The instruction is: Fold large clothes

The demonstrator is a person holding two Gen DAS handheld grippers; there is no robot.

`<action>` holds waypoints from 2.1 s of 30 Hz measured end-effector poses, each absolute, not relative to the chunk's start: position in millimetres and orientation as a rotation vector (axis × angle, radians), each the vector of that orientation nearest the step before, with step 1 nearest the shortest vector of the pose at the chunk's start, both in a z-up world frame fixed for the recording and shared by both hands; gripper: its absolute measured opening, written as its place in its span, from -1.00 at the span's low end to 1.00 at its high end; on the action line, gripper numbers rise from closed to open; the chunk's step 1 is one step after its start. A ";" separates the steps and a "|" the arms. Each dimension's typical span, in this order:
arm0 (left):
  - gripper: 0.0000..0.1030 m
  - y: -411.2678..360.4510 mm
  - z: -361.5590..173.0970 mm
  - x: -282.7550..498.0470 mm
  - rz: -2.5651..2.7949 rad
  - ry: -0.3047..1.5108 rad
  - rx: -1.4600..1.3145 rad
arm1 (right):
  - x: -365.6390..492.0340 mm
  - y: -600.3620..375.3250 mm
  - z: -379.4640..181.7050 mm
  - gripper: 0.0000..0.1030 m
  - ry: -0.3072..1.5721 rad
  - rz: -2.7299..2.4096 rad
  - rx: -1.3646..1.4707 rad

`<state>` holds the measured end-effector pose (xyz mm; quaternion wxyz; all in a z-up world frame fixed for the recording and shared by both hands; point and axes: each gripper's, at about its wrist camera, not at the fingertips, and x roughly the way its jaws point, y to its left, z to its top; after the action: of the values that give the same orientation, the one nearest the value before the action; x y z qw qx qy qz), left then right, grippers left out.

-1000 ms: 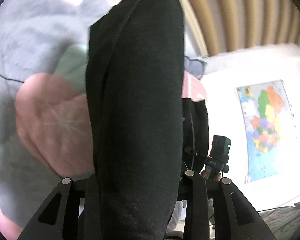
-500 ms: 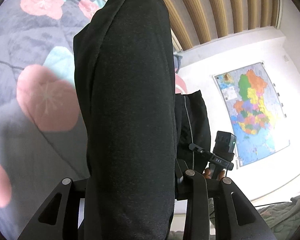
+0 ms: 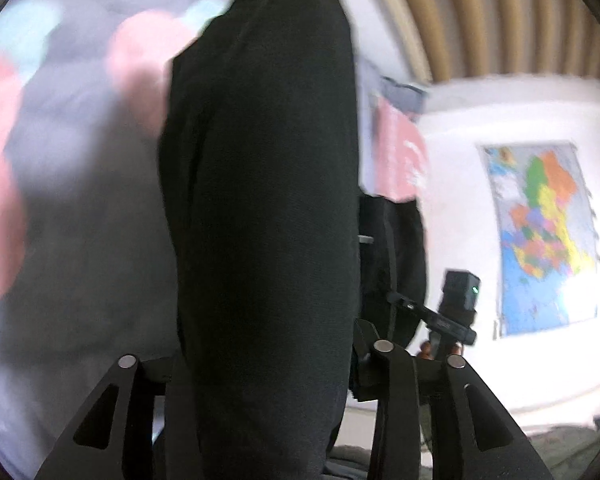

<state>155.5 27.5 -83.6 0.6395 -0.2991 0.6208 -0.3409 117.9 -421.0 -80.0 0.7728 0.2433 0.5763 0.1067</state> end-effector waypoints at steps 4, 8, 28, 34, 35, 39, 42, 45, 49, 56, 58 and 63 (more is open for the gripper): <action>-0.01 74.9 -113.5 173.6 -0.608 1.474 -0.791 | 120.7 -440.2 -103.7 0.08 1.275 0.132 0.620; 0.13 121.4 -147.1 173.7 -0.521 1.519 -0.900 | 119.9 -458.6 -131.6 0.22 1.327 0.035 0.692; 0.15 9.6 -23.1 148.5 -0.563 1.355 -0.068 | 105.7 -364.3 -76.5 0.42 1.284 -0.009 0.250; 0.22 -9.1 -101.6 144.0 -0.456 1.432 0.028 | 113.7 -330.9 -147.4 0.42 1.417 -0.039 0.122; 0.24 -6.9 -100.3 144.4 -0.446 1.438 0.021 | 115.8 -330.2 -148.0 0.42 1.423 -0.049 0.129; 0.34 -0.3 -91.6 148.5 -0.425 1.450 -0.013 | 115.7 -328.2 -142.4 0.42 1.444 -0.070 0.133; 0.34 2.2 -69.5 142.4 -0.391 1.409 0.031 | 112.1 -330.3 -122.3 0.46 1.422 -0.097 0.167; 0.34 3.1 -29.5 134.0 -0.372 1.266 0.140 | 107.5 -335.2 -83.6 0.46 1.322 -0.127 0.174; 0.34 -3.1 26.4 131.6 -0.291 1.126 0.288 | 102.6 -335.5 -10.7 0.47 1.117 -0.292 0.061; 0.34 -29.5 145.0 119.6 -0.203 0.887 0.366 | 90.0 -330.7 103.2 0.48 0.877 -0.340 0.106; 0.34 -35.8 176.6 110.1 -0.200 0.818 0.359 | 87.9 -327.9 122.7 0.48 0.876 -0.309 0.110; 0.35 -73.0 219.9 87.9 -0.210 0.714 0.350 | 71.0 -298.7 161.9 0.52 0.879 -0.321 0.041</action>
<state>87.9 -73.0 219.9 0.9166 0.1700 0.3472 -0.1019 71.0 -298.7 161.9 0.8923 0.0197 0.4237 -0.1546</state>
